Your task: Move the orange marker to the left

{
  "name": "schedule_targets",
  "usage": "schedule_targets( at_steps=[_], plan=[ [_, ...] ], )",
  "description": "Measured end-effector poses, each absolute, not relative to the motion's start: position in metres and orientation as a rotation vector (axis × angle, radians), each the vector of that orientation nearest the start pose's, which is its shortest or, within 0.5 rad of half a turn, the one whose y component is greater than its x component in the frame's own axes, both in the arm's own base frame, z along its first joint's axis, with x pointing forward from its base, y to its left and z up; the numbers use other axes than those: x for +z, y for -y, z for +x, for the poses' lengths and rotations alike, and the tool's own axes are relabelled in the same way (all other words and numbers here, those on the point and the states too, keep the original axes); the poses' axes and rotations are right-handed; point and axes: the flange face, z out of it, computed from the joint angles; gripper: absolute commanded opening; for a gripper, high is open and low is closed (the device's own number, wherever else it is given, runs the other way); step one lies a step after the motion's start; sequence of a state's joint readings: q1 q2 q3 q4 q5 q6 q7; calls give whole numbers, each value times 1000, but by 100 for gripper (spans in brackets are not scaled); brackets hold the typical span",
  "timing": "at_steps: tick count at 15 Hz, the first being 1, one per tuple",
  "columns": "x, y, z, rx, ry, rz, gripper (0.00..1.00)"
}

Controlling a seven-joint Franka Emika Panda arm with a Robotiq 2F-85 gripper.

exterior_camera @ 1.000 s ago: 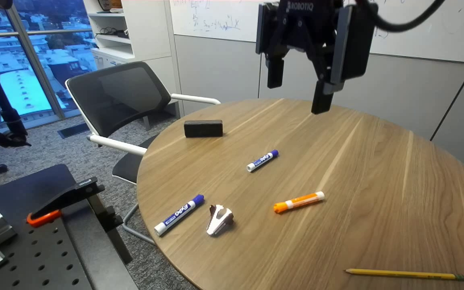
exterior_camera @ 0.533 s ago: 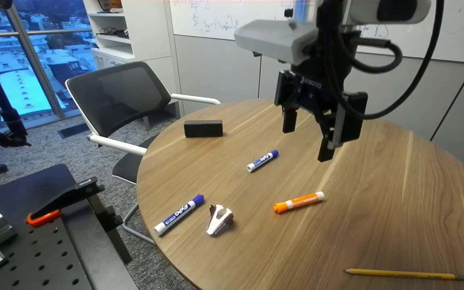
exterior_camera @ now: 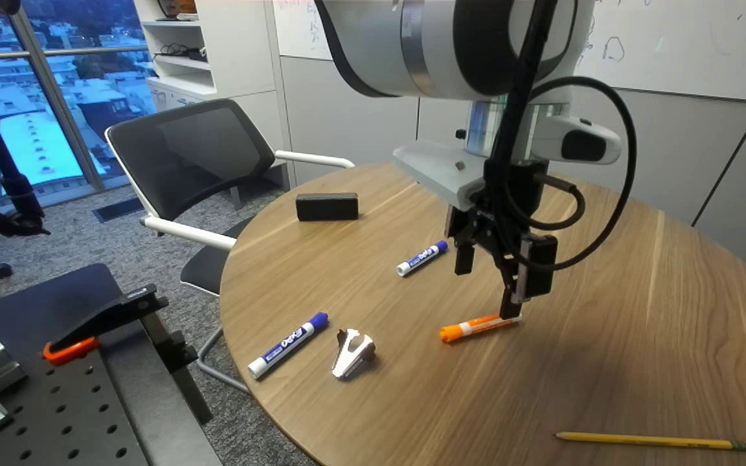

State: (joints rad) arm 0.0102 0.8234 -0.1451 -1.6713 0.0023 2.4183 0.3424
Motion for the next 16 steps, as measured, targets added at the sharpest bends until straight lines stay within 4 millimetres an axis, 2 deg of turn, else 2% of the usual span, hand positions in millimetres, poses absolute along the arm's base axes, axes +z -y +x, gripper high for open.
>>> schedule_targets(
  at_steps=[4, 9, 11, 16],
  plan=[
    [97, 88, 671, 173, -733, -3195, 100],
    [79, 87, 684, 238, -743, -3207, 100],
    [75, 85, 690, 257, -741, -3211, 74],
    [65, 83, 701, 309, -749, -3217, 36]
  ],
)
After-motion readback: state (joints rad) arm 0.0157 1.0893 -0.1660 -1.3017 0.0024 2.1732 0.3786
